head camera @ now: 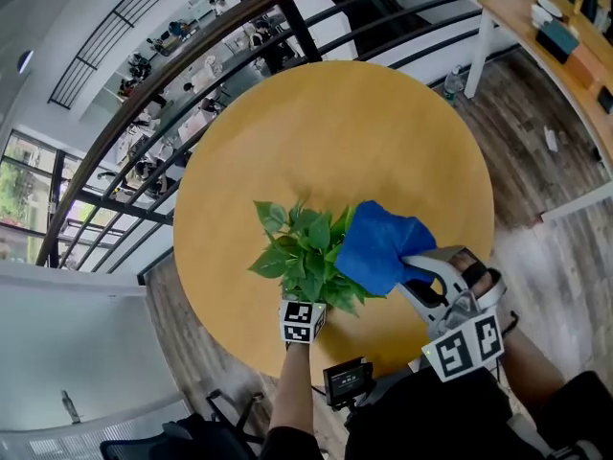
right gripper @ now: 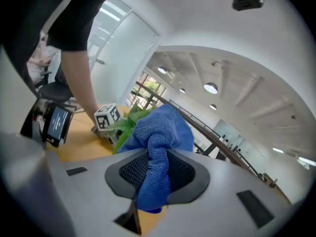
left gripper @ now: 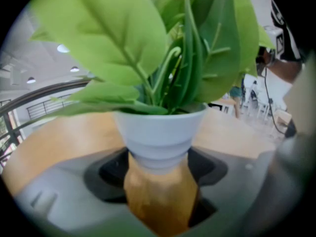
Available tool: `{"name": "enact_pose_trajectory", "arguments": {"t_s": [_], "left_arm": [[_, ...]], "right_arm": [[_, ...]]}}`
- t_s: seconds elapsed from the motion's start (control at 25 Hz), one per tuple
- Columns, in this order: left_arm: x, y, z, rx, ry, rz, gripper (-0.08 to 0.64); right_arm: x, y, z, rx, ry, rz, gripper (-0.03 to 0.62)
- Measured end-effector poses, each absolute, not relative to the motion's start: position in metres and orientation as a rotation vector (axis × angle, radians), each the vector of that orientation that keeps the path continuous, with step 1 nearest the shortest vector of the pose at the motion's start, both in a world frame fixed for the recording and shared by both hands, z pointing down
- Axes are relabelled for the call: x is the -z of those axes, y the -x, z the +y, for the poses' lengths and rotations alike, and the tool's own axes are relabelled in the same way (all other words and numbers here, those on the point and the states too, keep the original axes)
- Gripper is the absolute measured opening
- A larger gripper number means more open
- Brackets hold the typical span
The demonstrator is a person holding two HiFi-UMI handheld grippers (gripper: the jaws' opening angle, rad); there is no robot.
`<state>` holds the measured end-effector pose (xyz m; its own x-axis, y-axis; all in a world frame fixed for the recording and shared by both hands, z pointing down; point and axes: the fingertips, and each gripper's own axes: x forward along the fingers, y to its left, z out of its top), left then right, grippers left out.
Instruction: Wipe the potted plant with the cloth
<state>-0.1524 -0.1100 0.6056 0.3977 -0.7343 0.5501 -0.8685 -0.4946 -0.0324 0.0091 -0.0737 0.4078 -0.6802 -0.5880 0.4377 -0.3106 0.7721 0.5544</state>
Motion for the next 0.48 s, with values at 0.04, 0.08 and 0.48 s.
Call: {"name": "enact_pose_trajectory", "arguments": {"t_s": [0.04, 0.08, 0.48], "left_arm": [[-0.606, 0.153, -0.11, -0.745, -2.397, -1.409, 0.36], [-0.607, 0.152, -0.109, -0.746, -2.397, -1.406, 0.36], [-0.608, 0.153, -0.108, -0.738, -2.407, -1.399, 0.36]], "right_arm": [[-0.431, -0.004, -0.073, 0.602, -0.623, -2.295, 0.103], [-0.455, -0.004, -0.072, 0.59, -0.585, -2.246, 0.103], [-0.572, -0.061, -0.043, 0.301, -0.448, -2.071, 0.103]]}}
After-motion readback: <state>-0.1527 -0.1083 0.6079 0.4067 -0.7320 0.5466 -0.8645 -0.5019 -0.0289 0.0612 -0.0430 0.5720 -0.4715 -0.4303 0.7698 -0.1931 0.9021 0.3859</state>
